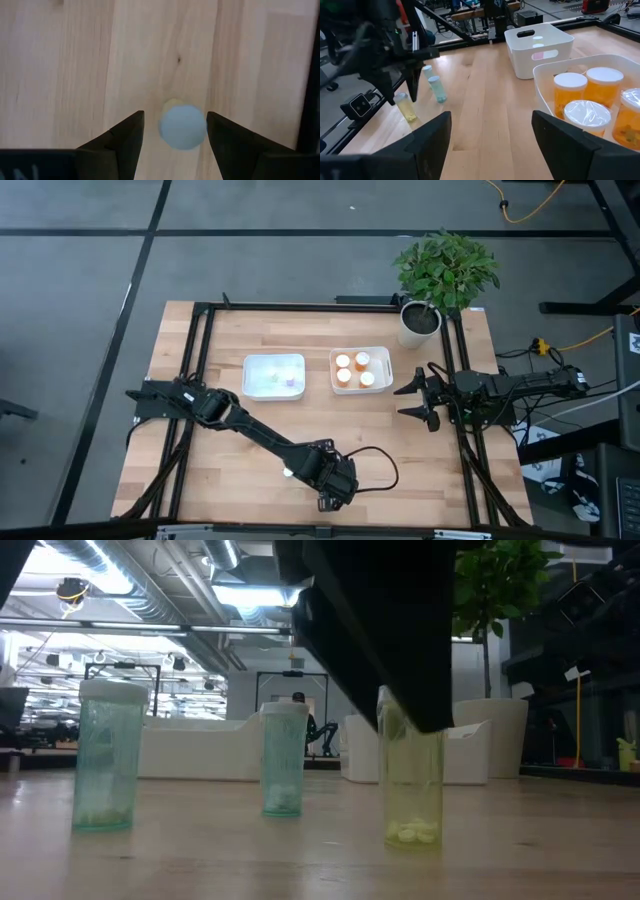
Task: Pick and place medicine bottles into bin by pill shape (circle, oval)
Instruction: Put the yellow pill bottle into the left white bin
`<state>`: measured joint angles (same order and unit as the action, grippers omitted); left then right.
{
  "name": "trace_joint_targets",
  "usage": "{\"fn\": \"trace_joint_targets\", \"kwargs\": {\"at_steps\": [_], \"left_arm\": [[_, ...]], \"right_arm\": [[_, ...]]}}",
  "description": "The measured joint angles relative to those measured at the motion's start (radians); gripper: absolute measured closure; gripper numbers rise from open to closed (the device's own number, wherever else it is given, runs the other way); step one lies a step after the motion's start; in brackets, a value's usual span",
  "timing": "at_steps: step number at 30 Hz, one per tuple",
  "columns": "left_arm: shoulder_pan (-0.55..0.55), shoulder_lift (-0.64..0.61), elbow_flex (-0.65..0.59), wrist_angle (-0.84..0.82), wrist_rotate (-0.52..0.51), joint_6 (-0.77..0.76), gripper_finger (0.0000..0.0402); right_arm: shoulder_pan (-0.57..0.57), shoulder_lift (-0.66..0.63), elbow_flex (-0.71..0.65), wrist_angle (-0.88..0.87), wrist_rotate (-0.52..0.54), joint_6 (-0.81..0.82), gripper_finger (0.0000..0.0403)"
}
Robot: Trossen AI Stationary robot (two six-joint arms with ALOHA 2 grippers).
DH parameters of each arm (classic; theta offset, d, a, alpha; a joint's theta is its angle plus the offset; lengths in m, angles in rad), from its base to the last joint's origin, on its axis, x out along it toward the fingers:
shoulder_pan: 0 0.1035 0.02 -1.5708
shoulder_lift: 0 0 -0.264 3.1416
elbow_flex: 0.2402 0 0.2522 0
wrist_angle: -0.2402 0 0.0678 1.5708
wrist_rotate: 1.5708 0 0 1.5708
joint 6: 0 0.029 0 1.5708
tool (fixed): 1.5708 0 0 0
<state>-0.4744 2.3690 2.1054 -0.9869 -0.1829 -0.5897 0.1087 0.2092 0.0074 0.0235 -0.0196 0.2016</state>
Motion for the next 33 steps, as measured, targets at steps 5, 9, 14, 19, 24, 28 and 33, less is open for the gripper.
{"fn": "trace_joint_targets", "kwargs": {"at_steps": [5, 9, 14, 19, 24, 28, 33], "left_arm": [[0.0, 0.001, -0.007, 0.013, -0.005, -0.009, 0.0194], [0.0, 0.001, -0.008, 0.012, -0.014, -0.009, 0.0194], [0.0, 0.0, -0.008, 0.012, -0.014, -0.01, 0.0208], [0.003, 0.0, -0.008, 0.012, -0.014, -0.01, 0.0251], [0.012, -0.006, -0.008, 0.0, -0.013, -0.01, 0.028], [0.052, -0.03, 0.044, -0.123, -0.028, -0.007, 0.0284], [0.096, -0.038, 0.238, -0.426, -0.099, 0.016, 0.0285]], "right_arm": [[0.0, 0.0, 0.0, 0.0, 0.0, 0.0, 0.0124], [0.0, 0.0, 0.0, 0.0, 0.0, 0.0, 0.0124], [0.0, 0.0, 0.0, 0.0, 0.0, 0.0, 0.0124], [0.0, 0.0, 0.0, 0.0, 0.0, 0.0, 0.0124], [0.0, 0.0, 0.0, 0.0, 0.0, 0.0, 0.0124], [0.0, 0.0, 0.0, 0.0, 0.0, 0.0, 0.0124], [0.0, 0.0, 0.0, 0.0, 0.0, 0.0, 0.0124]]}}
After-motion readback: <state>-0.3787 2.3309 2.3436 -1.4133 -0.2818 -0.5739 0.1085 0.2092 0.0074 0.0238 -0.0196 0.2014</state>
